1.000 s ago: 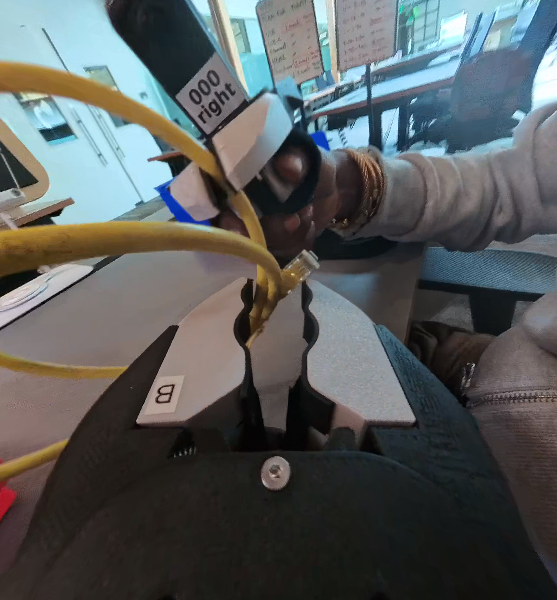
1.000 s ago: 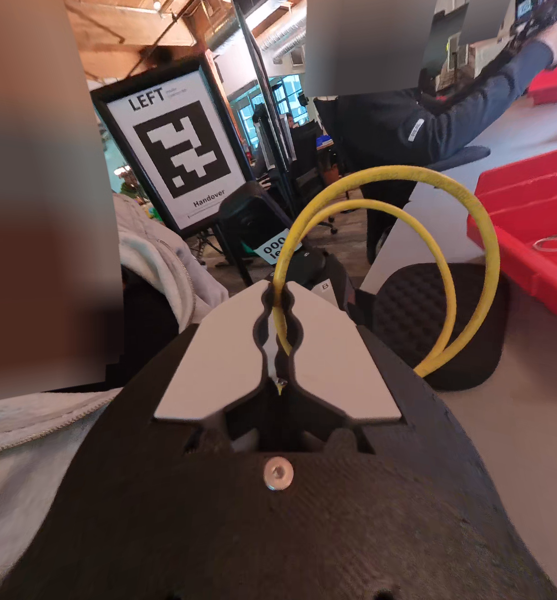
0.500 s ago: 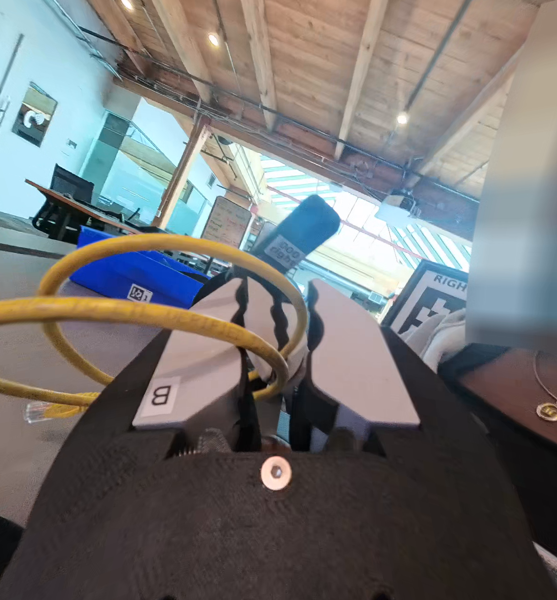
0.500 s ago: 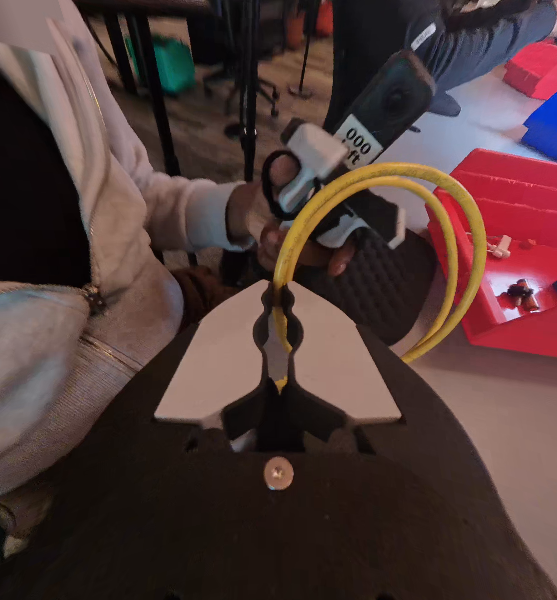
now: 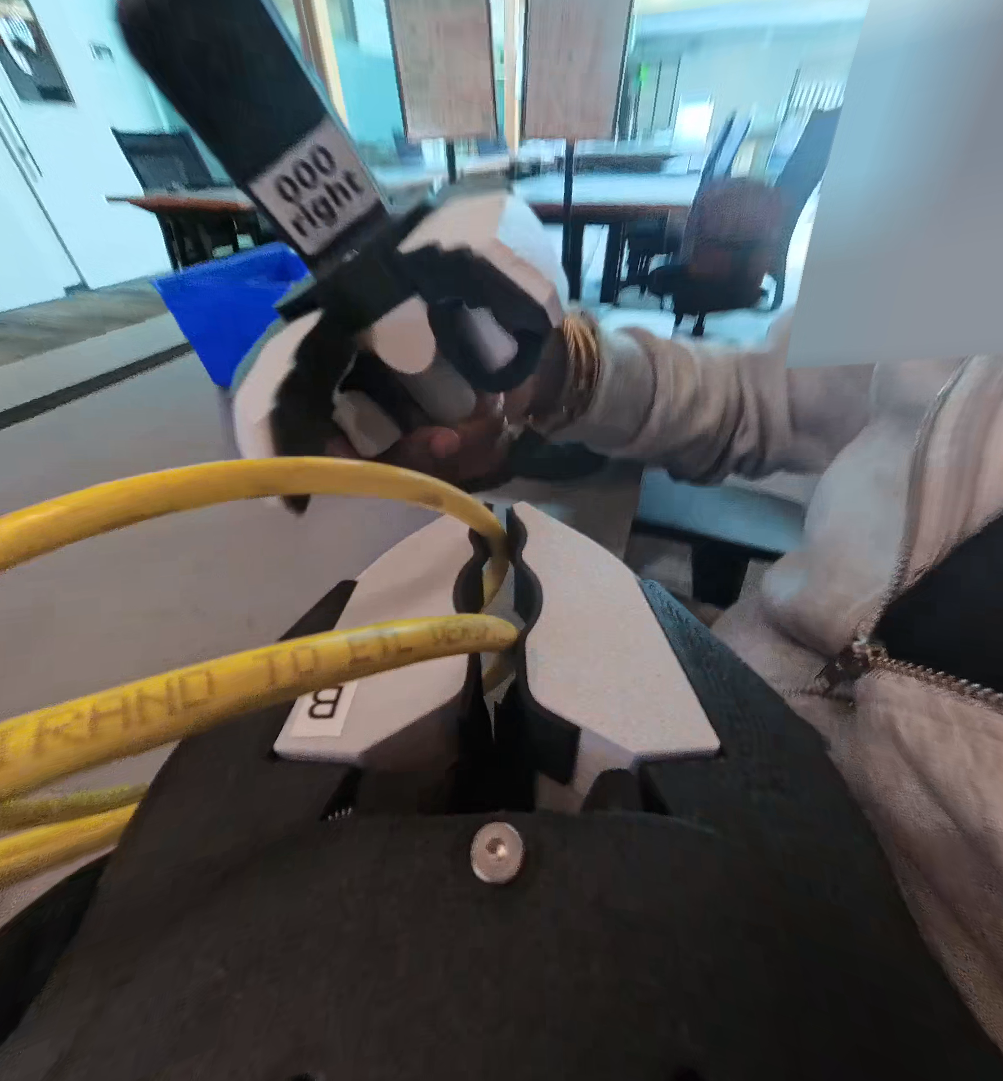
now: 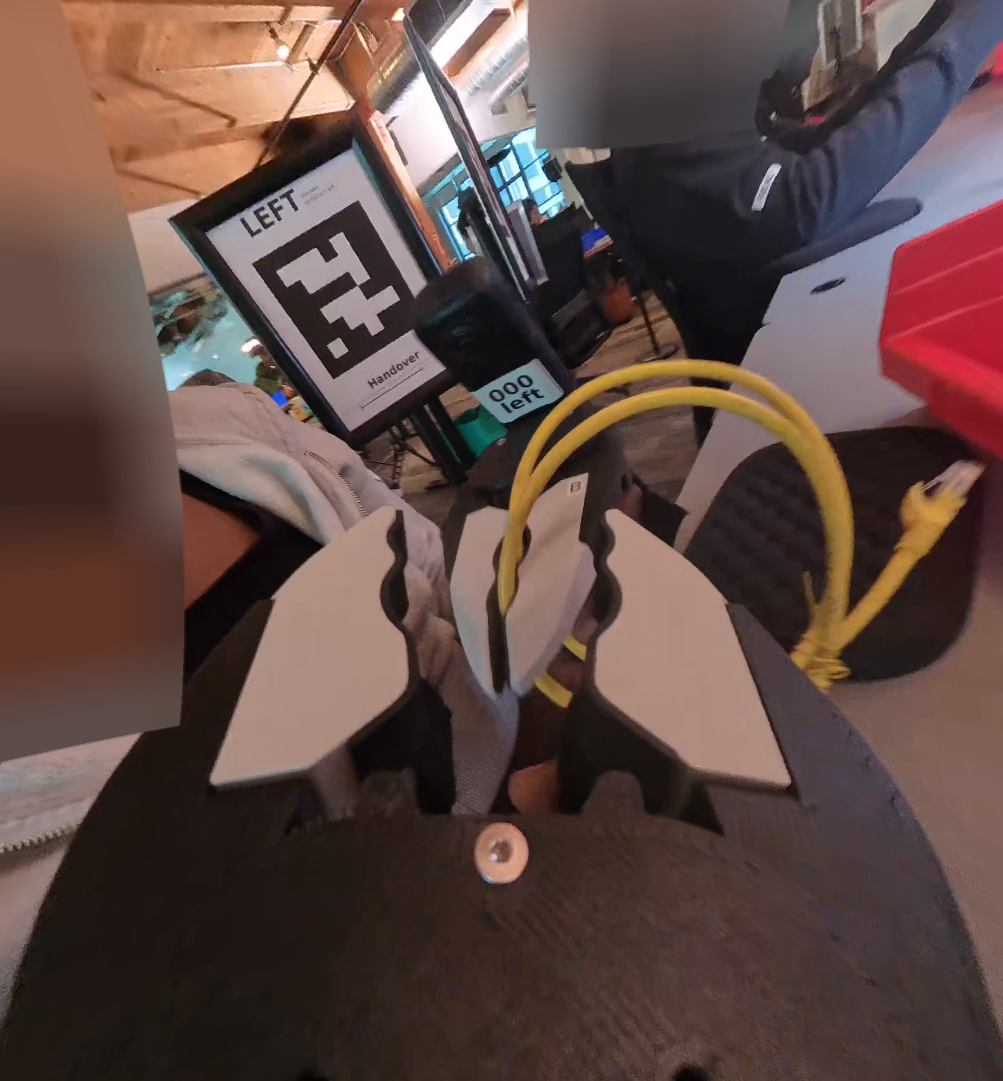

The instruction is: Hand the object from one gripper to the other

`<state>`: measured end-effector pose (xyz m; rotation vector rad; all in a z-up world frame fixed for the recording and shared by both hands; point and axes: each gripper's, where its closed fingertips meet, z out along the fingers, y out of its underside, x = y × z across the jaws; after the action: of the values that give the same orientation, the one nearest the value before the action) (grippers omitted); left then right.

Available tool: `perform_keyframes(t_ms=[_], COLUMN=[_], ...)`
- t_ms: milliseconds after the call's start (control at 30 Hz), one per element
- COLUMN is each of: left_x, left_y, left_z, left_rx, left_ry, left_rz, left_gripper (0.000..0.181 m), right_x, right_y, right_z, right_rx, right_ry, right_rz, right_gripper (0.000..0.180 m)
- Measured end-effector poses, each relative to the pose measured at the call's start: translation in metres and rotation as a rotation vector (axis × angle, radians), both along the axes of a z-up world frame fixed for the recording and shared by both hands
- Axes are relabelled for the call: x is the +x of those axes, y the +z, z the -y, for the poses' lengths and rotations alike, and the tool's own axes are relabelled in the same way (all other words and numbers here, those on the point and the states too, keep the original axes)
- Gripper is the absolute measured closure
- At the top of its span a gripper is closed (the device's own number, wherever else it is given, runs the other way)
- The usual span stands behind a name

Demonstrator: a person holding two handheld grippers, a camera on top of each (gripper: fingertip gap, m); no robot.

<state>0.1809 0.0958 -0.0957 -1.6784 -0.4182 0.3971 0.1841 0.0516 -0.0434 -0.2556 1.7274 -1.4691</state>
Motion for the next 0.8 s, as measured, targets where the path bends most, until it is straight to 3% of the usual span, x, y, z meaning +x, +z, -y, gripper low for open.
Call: perform_keyframes(t_ms=[133, 200, 300, 367, 433, 567, 700, 800], left_x=[0.003, 0.002, 0.002, 0.0, -0.003, 0.007, 0.011, 0.01], left_y=[-0.025, -0.033, -0.036, -0.04, -0.041, -0.002, 0.054, 0.064], left_z=[-0.016, -0.02, -0.023, -0.02, -0.015, -0.003, 0.031, 0.038], left_rx=[-0.204, -0.271, -0.293, -0.309, -0.304, 0.027, 0.515, 0.629], left_ry=[-0.008, 0.001, 0.005, 0.014, 0.023, -0.066, -0.128, -0.145], left_rz=[0.018, 0.019, 0.024, 0.034, 0.029, 0.019, 0.116, 0.204], left_gripper=[0.176, 0.176, 0.176, 0.176, 0.16, 0.13, 0.126, 0.13], right_x=[0.022, 0.029, 0.035, 0.035, 0.035, 0.037, 0.033, 0.036], right_y=[-0.008, -0.012, -0.012, -0.014, -0.015, -0.012, -0.027, -0.044], right_z=[0.008, 0.011, 0.009, 0.007, 0.004, 0.0, 0.004, 0.005], right_rx=[0.065, 0.081, 0.058, 0.04, 0.019, -0.102, -0.199, -0.242], right_ry=[0.065, 0.071, 0.092, 0.096, 0.1, 0.073, -0.014, -0.013], right_rz=[0.054, 0.053, 0.053, 0.02, -0.021, -0.211, -0.585, -0.826], right_gripper=[0.121, 0.133, 0.169, 0.172, 0.173, 0.174, 0.174, 0.174])
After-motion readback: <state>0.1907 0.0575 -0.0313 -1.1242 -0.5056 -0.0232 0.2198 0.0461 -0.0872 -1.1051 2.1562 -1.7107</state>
